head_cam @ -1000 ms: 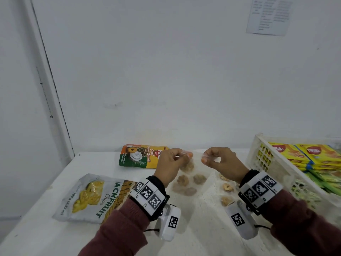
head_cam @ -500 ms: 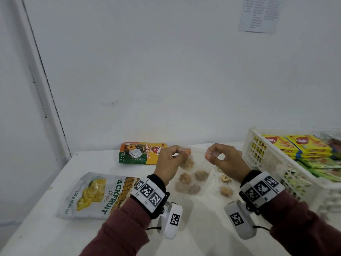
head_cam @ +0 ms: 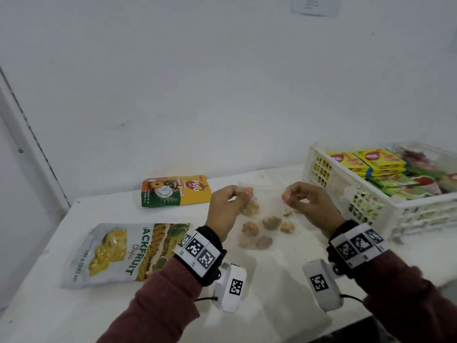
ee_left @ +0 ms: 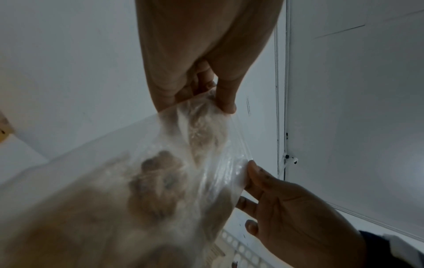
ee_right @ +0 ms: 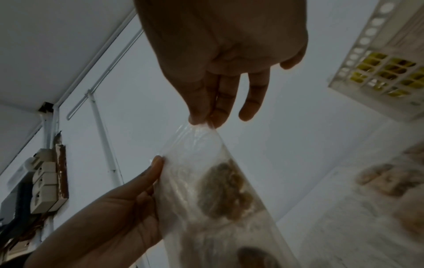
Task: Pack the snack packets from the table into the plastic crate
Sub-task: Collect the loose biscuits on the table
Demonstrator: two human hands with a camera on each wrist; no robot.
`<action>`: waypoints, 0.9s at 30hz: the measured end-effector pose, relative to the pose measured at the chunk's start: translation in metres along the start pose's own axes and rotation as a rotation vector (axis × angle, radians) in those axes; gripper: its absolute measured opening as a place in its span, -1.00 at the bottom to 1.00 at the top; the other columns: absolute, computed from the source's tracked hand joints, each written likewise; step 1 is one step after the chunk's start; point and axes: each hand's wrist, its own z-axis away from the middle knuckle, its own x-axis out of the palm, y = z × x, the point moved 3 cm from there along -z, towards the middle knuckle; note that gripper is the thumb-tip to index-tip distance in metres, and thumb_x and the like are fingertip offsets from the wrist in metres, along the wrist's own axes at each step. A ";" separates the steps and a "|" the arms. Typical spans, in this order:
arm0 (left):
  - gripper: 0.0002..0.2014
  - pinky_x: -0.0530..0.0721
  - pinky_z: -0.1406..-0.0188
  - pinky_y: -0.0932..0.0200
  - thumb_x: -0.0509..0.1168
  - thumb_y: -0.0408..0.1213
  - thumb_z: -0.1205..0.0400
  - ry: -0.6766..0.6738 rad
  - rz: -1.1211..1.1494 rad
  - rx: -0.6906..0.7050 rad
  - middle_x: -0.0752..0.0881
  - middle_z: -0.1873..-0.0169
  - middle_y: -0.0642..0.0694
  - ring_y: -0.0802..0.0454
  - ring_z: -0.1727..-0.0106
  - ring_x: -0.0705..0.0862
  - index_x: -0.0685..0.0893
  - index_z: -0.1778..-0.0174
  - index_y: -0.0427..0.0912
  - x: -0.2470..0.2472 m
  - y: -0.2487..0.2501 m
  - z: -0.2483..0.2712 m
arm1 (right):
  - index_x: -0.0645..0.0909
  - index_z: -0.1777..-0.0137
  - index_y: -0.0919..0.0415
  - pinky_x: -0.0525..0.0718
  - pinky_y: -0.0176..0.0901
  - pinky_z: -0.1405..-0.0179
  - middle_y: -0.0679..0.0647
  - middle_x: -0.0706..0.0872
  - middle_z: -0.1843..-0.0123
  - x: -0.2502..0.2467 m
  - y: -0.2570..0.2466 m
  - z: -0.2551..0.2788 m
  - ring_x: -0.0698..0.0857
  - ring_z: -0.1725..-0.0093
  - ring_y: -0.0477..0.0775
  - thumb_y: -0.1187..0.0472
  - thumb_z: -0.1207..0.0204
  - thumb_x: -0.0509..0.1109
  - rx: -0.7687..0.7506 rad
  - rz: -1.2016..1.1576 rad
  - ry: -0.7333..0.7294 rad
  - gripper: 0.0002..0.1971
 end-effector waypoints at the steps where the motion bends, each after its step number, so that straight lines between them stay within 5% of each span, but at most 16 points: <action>1: -0.83 0.53 0.46 0.30 0.31 -0.40 -0.60 -0.008 0.007 -0.019 0.66 0.56 0.13 0.15 0.44 0.60 0.67 0.31 -0.17 0.002 0.000 0.001 | 0.67 0.43 -0.14 0.54 -0.50 0.22 -0.28 0.73 0.37 -0.003 0.002 0.002 0.62 0.33 -0.32 0.30 -0.44 0.47 0.013 0.015 0.011 -0.68; 5: -0.84 0.54 0.61 0.37 0.23 -0.42 -0.65 -0.042 0.095 -0.125 0.62 0.62 0.12 0.25 0.58 0.59 0.61 0.25 -0.23 0.017 -0.001 0.007 | 0.73 0.41 -0.09 0.61 -0.42 0.31 -0.16 0.76 0.42 -0.011 -0.002 0.011 0.66 0.40 -0.25 0.01 -0.28 0.46 0.081 -0.059 -0.006 -0.91; 10: -0.88 0.60 0.49 0.27 0.19 -0.29 -0.69 -0.073 0.100 -0.285 0.67 0.45 0.01 0.10 0.58 0.48 0.58 0.13 -0.22 0.048 -0.013 0.021 | 0.60 0.33 0.24 0.58 -0.39 0.57 0.00 0.69 0.59 -0.036 -0.007 0.012 0.60 0.62 -0.14 0.44 -0.51 0.35 0.125 0.023 -0.051 -0.79; 13: -0.89 0.57 0.53 0.29 0.16 -0.27 -0.71 -0.071 0.090 -0.430 0.65 0.22 -0.16 0.06 0.48 0.51 0.52 0.12 -0.16 0.068 -0.025 0.027 | 0.54 0.34 0.31 0.45 -0.47 0.68 -0.02 0.65 0.66 -0.051 -0.002 0.010 0.56 0.72 -0.15 0.44 -0.54 0.33 0.265 0.099 -0.153 -0.79; 16: -0.83 0.60 0.31 0.13 0.09 -0.29 -0.71 -0.130 -0.017 -0.593 0.51 0.31 -0.14 0.04 0.41 0.45 0.46 0.20 -0.18 0.089 -0.035 0.033 | 0.55 0.30 0.34 0.43 -0.45 0.72 -0.04 0.67 0.63 -0.061 0.019 0.008 0.58 0.71 -0.17 0.37 -0.54 0.35 0.409 0.224 -0.260 -0.82; 18: -0.83 0.55 0.19 0.14 0.13 -0.31 -0.68 -0.200 -0.218 -0.669 0.52 0.22 -0.12 0.04 0.29 0.49 0.44 -0.15 -0.25 0.099 -0.037 0.037 | 0.61 0.04 0.40 0.54 -0.37 0.56 0.03 0.75 0.41 -0.060 0.038 0.010 0.68 0.54 -0.12 0.25 -0.58 0.34 0.509 0.421 -0.371 -0.83; 19: -0.52 0.58 0.01 0.12 0.19 -0.28 -0.66 -0.247 -0.369 -0.686 0.55 -0.07 -0.18 -0.04 0.02 0.58 0.24 -0.47 -0.28 0.100 -0.043 0.037 | 0.57 -0.18 0.40 0.64 -0.28 0.35 0.13 0.78 0.20 -0.060 0.047 0.012 0.74 0.33 -0.04 0.20 -0.59 0.32 0.546 0.556 -0.434 -0.72; 20: -0.24 0.51 -0.28 0.06 0.25 -0.22 -0.64 -0.291 -0.522 -0.676 0.34 -0.44 -0.27 -0.17 -0.37 0.46 -0.08 -0.61 -0.28 0.102 -0.047 0.036 | 0.47 -0.36 0.37 0.65 -0.18 0.06 0.20 0.75 -0.07 -0.062 0.054 0.015 0.74 0.06 0.05 0.16 -0.60 0.30 0.556 0.711 -0.490 -0.60; 21: -0.07 0.31 -0.51 -0.01 0.31 -0.16 -0.61 -0.327 -0.662 -0.636 -0.02 -0.61 -0.30 -0.22 -0.61 0.13 -0.28 -0.62 -0.25 0.102 -0.048 0.036 | 0.35 -0.49 0.32 0.56 -0.14 -0.19 0.22 0.62 -0.31 -0.065 0.057 0.018 0.65 -0.21 0.11 0.13 -0.61 0.29 0.544 0.844 -0.530 -0.51; 23: -0.01 -0.01 -0.63 -0.11 0.34 -0.07 -0.58 -0.469 -0.915 -0.510 -0.36 -0.61 -0.22 -0.19 -0.64 -0.30 -0.31 -0.62 -0.17 0.107 -0.048 0.035 | 0.15 -0.60 0.22 0.35 -0.17 -0.43 0.15 0.33 -0.57 -0.071 0.057 0.025 0.38 -0.51 0.11 0.14 -0.63 0.26 0.505 0.966 -0.594 -0.41; 27: -0.13 -0.10 -0.63 -0.16 0.29 0.01 -0.59 -0.832 -1.245 -0.336 -0.24 -0.64 -0.15 -0.17 -0.65 -0.27 -0.13 -0.65 -0.06 0.132 -0.057 0.037 | 0.01 -0.64 0.16 0.19 -0.20 -0.51 0.12 0.15 -0.65 -0.074 0.069 0.040 0.20 -0.61 0.07 0.17 -0.64 0.23 0.514 1.090 -0.854 -0.35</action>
